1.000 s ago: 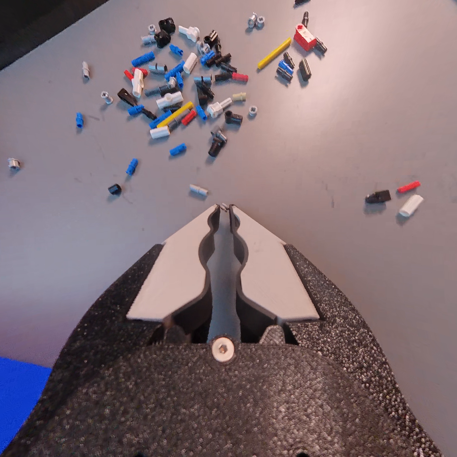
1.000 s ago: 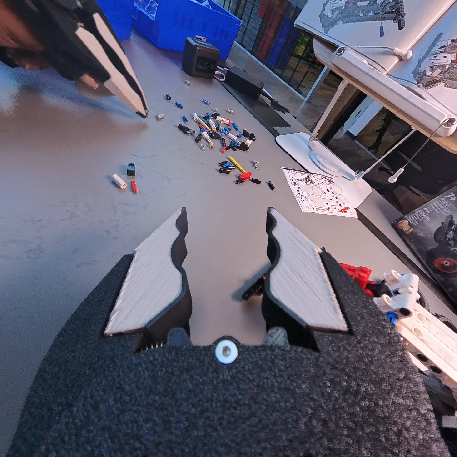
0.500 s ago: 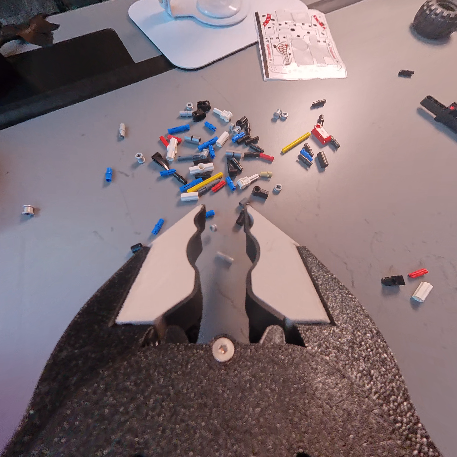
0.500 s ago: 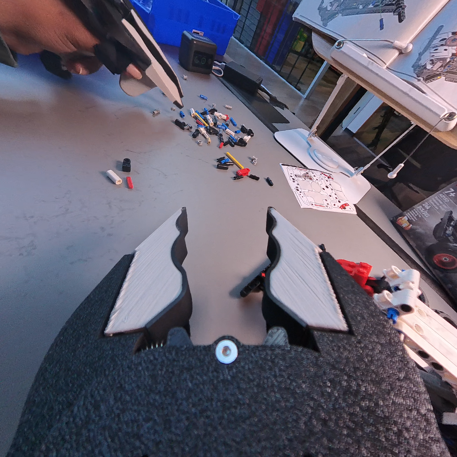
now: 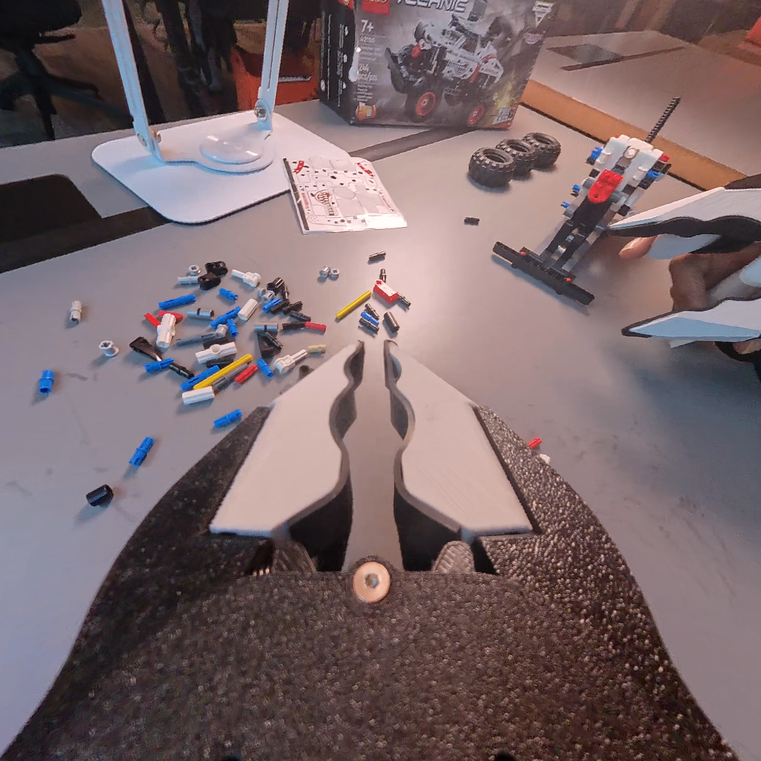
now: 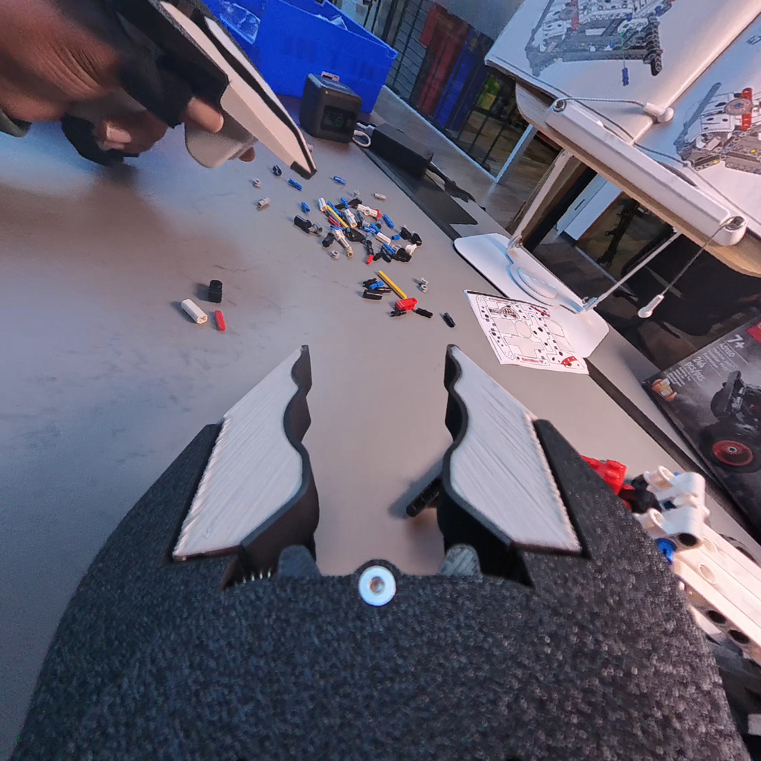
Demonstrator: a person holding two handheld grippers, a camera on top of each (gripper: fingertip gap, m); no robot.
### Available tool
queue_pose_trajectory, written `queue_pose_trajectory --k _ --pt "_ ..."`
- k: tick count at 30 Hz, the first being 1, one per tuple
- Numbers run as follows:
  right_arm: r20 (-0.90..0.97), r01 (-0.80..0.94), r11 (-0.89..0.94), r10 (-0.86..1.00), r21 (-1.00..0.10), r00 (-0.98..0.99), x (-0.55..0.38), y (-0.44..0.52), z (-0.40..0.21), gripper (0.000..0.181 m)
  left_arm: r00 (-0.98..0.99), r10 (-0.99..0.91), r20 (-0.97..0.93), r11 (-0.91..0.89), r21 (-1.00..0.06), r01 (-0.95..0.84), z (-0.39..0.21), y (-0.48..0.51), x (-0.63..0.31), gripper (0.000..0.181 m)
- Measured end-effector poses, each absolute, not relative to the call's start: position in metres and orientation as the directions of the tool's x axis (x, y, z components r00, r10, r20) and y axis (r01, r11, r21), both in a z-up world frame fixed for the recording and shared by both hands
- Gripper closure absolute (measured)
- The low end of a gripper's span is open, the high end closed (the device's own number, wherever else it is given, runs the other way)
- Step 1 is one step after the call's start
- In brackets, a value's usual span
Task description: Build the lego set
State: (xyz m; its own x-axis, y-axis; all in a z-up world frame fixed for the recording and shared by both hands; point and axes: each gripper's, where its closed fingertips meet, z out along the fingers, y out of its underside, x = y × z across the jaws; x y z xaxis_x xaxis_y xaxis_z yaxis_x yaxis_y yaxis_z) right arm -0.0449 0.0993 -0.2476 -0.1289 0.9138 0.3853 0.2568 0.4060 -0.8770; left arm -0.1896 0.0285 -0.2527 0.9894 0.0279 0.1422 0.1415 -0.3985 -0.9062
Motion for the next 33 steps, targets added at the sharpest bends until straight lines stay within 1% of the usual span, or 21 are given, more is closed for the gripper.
queue_pose_trajectory --k 1,6,10,13,16,17,19,21,23,25,26,27,29,30,31,33 --pt "0.395 0.256 0.415 0.91 -0.873 -0.129 -0.045 0.098 -0.248 0.116 0.992 0.011 0.127 -0.386 -0.914 0.121 -0.249 0.028 -0.186 0.18" --pt "0.405 0.255 0.423 0.906 -0.87 -0.121 -0.047 0.098 -0.249 0.116 0.998 -0.02 0.052 -0.351 -0.936 0.041 -0.235 0.025 -0.176 0.181" --pt "0.348 0.229 0.363 0.932 -0.903 -0.103 -0.047 0.1 -0.242 0.116 0.999 -0.024 0.025 -0.298 -0.954 0.017 -0.223 0.024 -0.173 0.181" --pt "0.315 0.219 0.329 0.944 -0.919 -0.097 -0.046 0.1 -0.239 0.116 1.0 -0.017 0.006 -0.241 -0.971 0.002 -0.203 0.018 -0.174 0.166" --pt "0.311 0.212 0.325 0.946 -0.922 -0.096 -0.043 0.098 -0.236 0.116 0.998 0.038 -0.055 -0.169 -0.984 -0.048 -0.16 -0.009 -0.181 0.151" --pt "0.318 0.214 0.331 0.943 -0.919 -0.096 -0.042 0.097 -0.236 0.116 0.994 0.072 -0.085 -0.171 -0.983 -0.072 -0.146 -0.027 -0.186 0.146" --pt "0.331 0.215 0.344 0.939 -0.914 -0.098 -0.039 0.096 -0.236 0.116 0.975 0.167 -0.148 -0.261 -0.96 -0.101 -0.136 -0.075 -0.206 0.138" --pt "0.33 0.211 0.344 0.938 -0.915 -0.102 -0.037 0.096 -0.235 0.117 0.941 0.286 -0.179 -0.408 -0.912 -0.05 -0.146 -0.137 -0.232 0.135" --pt "0.318 0.207 0.335 0.942 -0.919 -0.111 -0.037 0.096 -0.234 0.117 0.907 0.391 -0.152 -0.567 -0.817 0.107 -0.179 -0.201 -0.252 0.13" --pt "0.309 0.201 0.329 0.943 -0.923 -0.123 -0.039 0.093 -0.233 0.117 0.884 0.452 -0.123 -0.713 -0.645 0.275 -0.229 -0.254 -0.253 0.121" --pt "0.308 0.2 0.329 0.943 -0.923 -0.13 -0.039 0.091 -0.233 0.117 0.883 0.458 -0.103 -0.763 -0.555 0.33 -0.253 -0.271 -0.247 0.12" --pt "0.31 0.2 0.333 0.941 -0.921 -0.137 -0.04 0.089 -0.233 0.117 0.887 0.451 -0.098 -0.799 -0.488 0.352 -0.272 -0.28 -0.24 0.12" --pt "0.319 0.205 0.345 0.936 -0.916 -0.151 -0.041 0.085 -0.236 0.117 0.895 0.418 -0.158 -0.854 -0.404 0.328 -0.298 -0.286 -0.238 0.123" --pt "0.322 0.21 0.351 0.933 -0.913 -0.157 -0.041 0.083 -0.239 0.117 0.892 0.397 -0.216 -0.878 -0.372 0.301 -0.305 -0.288 -0.243 0.133" --pt "0.325 0.215 0.355 0.932 -0.91 -0.163 -0.04 0.082 -0.24 0.117 0.886 0.371 -0.28 -0.902 -0.338 0.271 -0.308 -0.29 -0.252 0.147" --pt "0.327 0.219 0.359 0.93 -0.907 -0.169 -0.04 0.082 -0.242 0.117 0.903 0.303 -0.304 -0.932 -0.29 0.215 -0.309 -0.289 -0.254 0.153"
